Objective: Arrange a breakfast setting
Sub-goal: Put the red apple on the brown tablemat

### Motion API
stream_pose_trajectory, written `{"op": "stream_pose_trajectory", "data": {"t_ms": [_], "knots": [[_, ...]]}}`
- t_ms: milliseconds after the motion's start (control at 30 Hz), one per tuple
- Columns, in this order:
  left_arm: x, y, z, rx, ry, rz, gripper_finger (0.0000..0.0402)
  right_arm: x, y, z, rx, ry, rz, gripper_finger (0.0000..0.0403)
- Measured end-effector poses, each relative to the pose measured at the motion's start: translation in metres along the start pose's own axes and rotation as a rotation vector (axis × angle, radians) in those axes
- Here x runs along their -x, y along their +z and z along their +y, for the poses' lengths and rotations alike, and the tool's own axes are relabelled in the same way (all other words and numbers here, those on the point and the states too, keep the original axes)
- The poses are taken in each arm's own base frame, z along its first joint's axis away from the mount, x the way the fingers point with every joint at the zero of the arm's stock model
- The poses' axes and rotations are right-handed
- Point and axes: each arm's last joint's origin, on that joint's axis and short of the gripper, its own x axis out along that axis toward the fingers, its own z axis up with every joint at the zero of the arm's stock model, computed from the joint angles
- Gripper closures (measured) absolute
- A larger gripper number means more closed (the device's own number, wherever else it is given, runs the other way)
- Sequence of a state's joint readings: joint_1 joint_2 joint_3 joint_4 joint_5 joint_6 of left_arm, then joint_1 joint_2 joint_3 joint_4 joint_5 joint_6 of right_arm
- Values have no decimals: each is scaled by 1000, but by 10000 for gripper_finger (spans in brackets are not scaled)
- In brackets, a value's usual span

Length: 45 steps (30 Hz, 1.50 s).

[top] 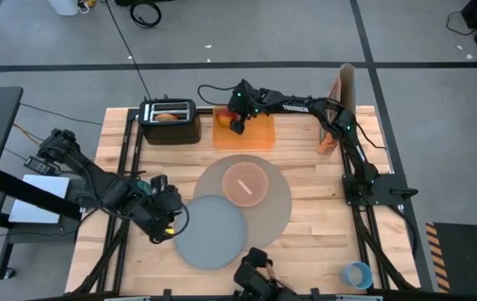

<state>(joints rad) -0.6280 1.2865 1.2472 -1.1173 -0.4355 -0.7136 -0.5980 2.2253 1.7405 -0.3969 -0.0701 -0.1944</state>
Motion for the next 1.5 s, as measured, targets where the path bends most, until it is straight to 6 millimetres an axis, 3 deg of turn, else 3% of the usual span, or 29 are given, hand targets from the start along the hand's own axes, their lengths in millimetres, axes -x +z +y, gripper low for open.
{"op": "stream_pose_trajectory", "data": {"t_ms": [300,500,633,767,900,1000,1100,1267,1500], "knots": [[-1,2,1,21,-3,-8,283,0,2,0,-5,7,-24,124],[-1,2,0,23,-6,-11,283,6,0,4,34,23,28,156],[-1,2,0,21,-8,-11,283,22,0,12,115,11,101,159],[-1,2,0,14,-8,-11,283,31,13,21,162,20,6,145],[-1,3,0,14,8,-28,283,21,29,21,144,50,-199,128],[-1,4,0,19,5,-39,283,6,28,14,91,85,-264,126],[-1,4,0,27,3,-42,283,-12,19,4,25,156,-223,133],[-1,4,0,30,1,-41,283,-19,9,-11,-74,254,-151,152],[-1,4,0,22,2,-40,283,3,7,-9,0,153,-29,166]]}}
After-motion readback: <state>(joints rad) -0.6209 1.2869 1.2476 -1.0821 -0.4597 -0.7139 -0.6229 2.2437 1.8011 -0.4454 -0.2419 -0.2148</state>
